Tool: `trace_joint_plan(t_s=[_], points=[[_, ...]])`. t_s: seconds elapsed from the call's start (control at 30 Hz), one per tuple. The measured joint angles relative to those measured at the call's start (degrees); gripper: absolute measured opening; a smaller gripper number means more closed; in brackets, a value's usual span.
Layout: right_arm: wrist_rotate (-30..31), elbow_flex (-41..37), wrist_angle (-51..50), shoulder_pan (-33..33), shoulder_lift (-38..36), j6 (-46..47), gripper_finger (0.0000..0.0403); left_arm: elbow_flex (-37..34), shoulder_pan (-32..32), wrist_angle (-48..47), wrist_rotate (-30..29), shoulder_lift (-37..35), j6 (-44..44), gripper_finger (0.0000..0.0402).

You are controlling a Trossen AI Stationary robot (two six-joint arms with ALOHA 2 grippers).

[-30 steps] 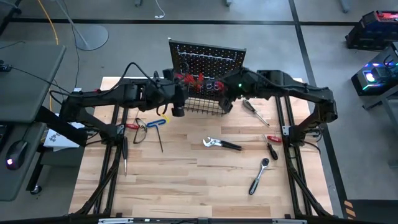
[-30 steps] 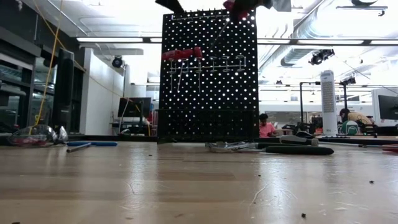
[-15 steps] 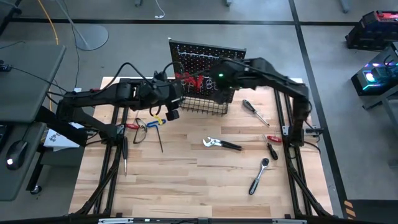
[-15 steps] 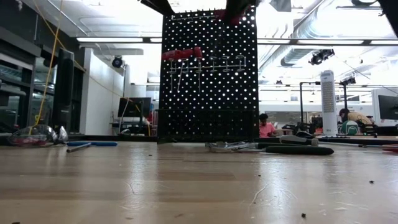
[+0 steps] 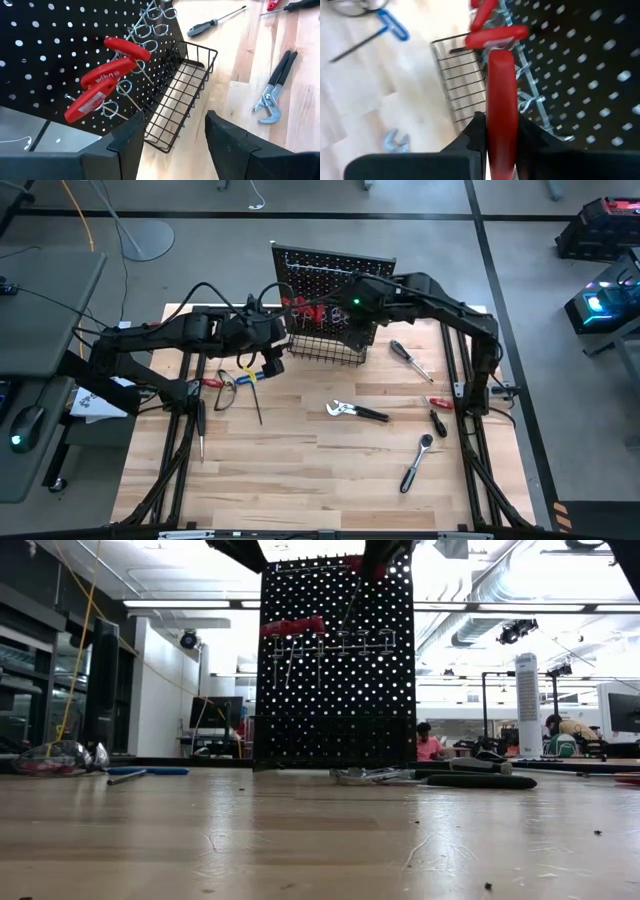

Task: Hang tools onto peg board
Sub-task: Hang the top red allen wrench on the pegboard

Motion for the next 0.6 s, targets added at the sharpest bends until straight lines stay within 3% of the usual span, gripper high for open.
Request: trace_joint_plan(t_s=[0.27,0.47,0.6], points=[[-1.37,0.74,-0.77,0.30,-0.08,0.29,0.0044,-0.02,0.26,2.74,0.10,0.20,1.48,0.0187],[-9.37,0.74,0.44,1.00,-0.08,-6.17,0.0044,-0.02,0.34,15.72,0.36,1.87,10.69,0.0187],[-15.42,0.74,-1.87,2.48,-0.08,-10.93,0.0044,-0.03,1.23,22.17,7.03,3.07,13.88,0.0187]])
